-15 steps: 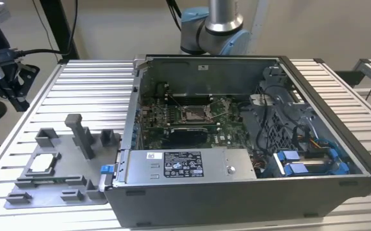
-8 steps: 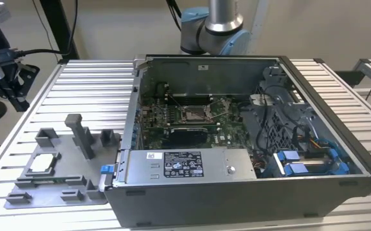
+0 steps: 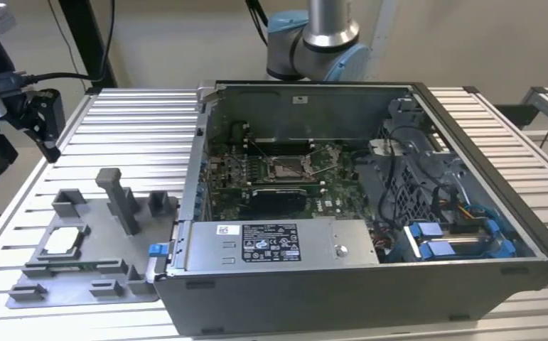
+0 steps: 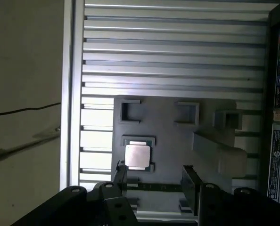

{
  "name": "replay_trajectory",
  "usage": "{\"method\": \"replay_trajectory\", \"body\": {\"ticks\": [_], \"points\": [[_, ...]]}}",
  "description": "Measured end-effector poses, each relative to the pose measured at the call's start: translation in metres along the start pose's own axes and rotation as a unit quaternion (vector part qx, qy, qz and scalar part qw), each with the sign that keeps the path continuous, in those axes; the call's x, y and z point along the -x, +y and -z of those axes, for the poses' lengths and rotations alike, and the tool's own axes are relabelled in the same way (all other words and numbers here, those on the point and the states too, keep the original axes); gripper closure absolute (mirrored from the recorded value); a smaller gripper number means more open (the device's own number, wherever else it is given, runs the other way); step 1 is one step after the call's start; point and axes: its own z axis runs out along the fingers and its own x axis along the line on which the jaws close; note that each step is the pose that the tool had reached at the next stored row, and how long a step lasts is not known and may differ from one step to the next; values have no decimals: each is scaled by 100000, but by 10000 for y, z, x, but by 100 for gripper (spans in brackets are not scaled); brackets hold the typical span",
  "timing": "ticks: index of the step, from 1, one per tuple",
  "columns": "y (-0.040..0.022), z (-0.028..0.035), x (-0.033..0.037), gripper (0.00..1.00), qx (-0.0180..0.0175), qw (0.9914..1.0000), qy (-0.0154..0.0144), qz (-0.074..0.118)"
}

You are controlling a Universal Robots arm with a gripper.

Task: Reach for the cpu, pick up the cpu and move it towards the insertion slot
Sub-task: 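Reach for the cpu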

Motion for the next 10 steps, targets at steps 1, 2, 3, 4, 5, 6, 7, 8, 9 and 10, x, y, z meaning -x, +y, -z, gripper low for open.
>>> {"method": "replay_trajectory", "body": {"ticks": [1,2,3,4,5,6,7,8,9,10], "points": [[0,0,0,0,-1,100000,1,-2],[0,0,0,0,-1,100000,3,-2],[0,-1,0,0,-1,100000,1,-3],[0,-3,0,0,4,100000,-4,0],[0,-7,0,0,9,100000,-11,0],[0,-12,0,0,7,100000,-10,-2],[-1,-18,0,0,0,100000,0,-1],[-1,-26,0,0,0,100000,-1,-2],[-1,-34,0,0,2,100000,-1,0],[-2,-42,0,0,3,100000,-2,0]]}}
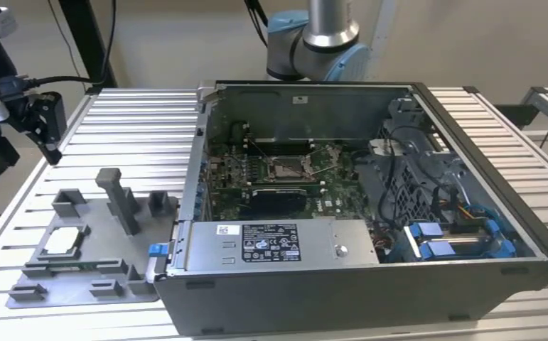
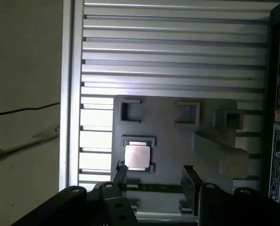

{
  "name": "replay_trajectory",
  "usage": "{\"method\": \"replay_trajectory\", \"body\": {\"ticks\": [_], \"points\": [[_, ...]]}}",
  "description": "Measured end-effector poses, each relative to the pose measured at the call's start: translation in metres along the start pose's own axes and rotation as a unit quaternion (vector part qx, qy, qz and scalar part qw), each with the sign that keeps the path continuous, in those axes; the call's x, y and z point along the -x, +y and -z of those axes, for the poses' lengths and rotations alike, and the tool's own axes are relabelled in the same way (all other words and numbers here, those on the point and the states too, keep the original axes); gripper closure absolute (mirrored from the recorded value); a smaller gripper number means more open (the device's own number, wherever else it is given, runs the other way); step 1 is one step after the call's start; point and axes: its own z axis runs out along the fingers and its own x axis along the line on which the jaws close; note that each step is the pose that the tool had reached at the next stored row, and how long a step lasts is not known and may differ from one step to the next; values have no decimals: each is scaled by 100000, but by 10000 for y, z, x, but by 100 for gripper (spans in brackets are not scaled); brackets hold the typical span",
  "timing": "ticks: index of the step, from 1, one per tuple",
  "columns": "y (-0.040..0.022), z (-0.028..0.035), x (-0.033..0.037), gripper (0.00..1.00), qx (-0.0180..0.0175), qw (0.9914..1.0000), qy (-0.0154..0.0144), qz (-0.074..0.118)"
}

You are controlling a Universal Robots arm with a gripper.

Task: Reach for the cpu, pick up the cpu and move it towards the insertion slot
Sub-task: 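Reach for the cpu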

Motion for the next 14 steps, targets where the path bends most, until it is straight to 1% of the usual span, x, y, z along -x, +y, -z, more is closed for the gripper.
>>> {"method": "replay_trajectory", "body": {"ticks": [14], "points": [[-5,-122,-11,0,-2,100000,1,3]]}}
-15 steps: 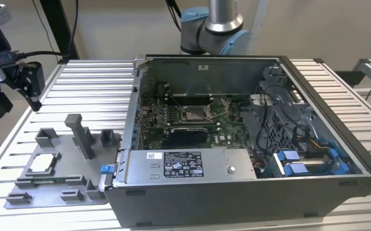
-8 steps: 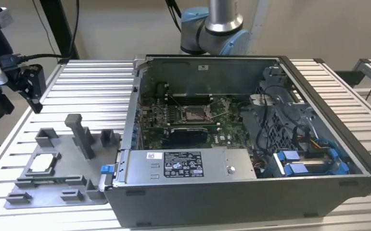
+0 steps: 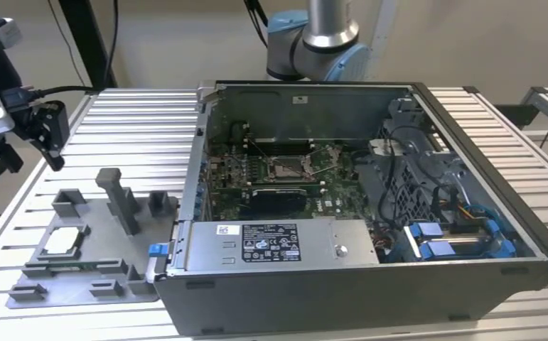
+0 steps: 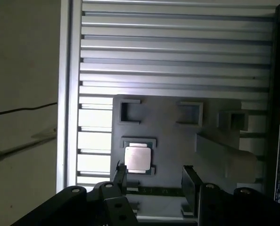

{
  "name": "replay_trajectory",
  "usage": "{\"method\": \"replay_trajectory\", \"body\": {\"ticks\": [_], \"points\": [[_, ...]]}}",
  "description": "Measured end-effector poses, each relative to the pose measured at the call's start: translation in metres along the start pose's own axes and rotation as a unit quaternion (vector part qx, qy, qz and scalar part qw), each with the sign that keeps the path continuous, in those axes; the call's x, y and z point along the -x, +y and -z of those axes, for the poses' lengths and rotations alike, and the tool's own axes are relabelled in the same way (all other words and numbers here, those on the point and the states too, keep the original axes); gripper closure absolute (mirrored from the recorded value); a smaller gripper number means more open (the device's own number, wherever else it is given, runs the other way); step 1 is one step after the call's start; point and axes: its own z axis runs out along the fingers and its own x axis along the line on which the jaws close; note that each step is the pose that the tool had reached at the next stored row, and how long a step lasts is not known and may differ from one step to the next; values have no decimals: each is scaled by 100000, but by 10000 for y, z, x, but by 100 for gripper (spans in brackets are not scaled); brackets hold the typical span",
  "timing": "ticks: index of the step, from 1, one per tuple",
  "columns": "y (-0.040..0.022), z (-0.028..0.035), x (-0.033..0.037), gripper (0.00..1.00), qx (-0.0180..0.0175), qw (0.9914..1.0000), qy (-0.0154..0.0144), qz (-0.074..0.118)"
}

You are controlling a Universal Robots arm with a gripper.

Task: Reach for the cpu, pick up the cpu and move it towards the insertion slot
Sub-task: 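Reach for the cpu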

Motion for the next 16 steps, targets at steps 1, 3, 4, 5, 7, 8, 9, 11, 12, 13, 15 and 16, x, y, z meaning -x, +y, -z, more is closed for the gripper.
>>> {"method": "replay_trajectory", "body": {"ticks": [1,3,4,5,7,8,9,11,12,13,15,16], "points": [[0,-9,-1,0,-2,100000,1,-2],[0,-22,-1,0,-4,100000,6,-4],[0,-26,-1,0,-7,100000,9,-7],[-1,-28,-1,0,-10,100000,14,-5],[-1,-31,-1,0,-1,100000,3,-3],[0,-32,-1,0,-1,100000,2,-3],[0,-32,-1,0,-2,100000,2,-3],[0,-35,-1,0,0,100000,1,-4],[-1,-39,-1,0,9,100000,-13,-3],[-1,-44,-1,0,7,100000,-10,-4],[-1,-54,-1,0,0,100000,-2,-1],[-2,-60,-1,0,3,100000,-6,-2]]}}
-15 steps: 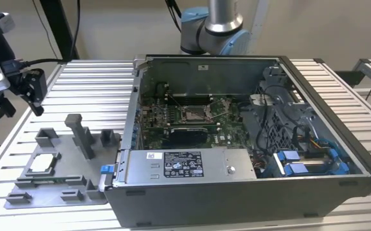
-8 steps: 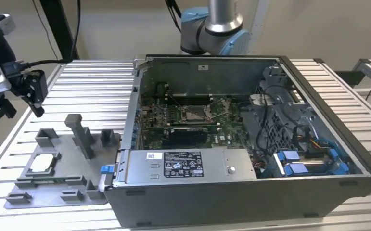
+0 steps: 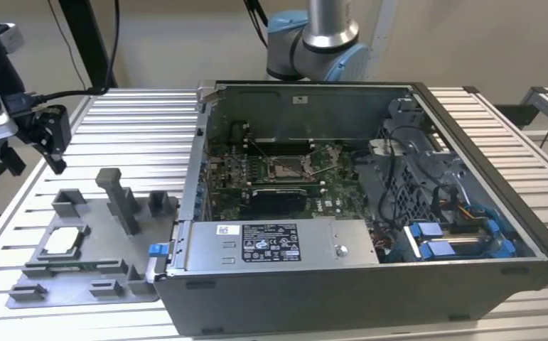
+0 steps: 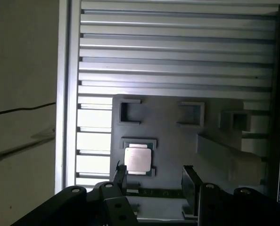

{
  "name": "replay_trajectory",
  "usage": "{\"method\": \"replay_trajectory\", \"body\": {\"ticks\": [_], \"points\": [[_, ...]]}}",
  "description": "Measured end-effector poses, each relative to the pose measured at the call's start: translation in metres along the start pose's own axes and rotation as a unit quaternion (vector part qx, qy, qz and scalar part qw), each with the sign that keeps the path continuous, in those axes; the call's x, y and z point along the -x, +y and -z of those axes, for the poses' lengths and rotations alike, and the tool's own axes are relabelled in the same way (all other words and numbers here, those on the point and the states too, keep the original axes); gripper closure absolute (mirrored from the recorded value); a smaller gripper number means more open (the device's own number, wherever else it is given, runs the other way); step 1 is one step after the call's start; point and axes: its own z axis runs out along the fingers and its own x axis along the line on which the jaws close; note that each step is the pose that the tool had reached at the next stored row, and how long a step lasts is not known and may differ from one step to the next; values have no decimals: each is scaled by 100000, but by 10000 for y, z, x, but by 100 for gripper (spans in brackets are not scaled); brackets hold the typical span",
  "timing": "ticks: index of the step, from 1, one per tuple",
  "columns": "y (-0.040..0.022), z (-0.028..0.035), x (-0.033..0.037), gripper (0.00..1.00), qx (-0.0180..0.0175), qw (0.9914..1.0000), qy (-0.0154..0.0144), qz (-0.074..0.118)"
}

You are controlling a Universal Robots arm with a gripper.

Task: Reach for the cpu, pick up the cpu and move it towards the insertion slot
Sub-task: 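Reach for the cpu, then pick up the cpu and move it towards the insertion slot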

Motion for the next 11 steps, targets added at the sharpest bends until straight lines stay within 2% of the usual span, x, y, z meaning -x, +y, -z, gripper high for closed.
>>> {"method": "replay_trajectory", "body": {"ticks": [11], "points": [[-2,-63,0,0,-8,100000,7,-2]]}}
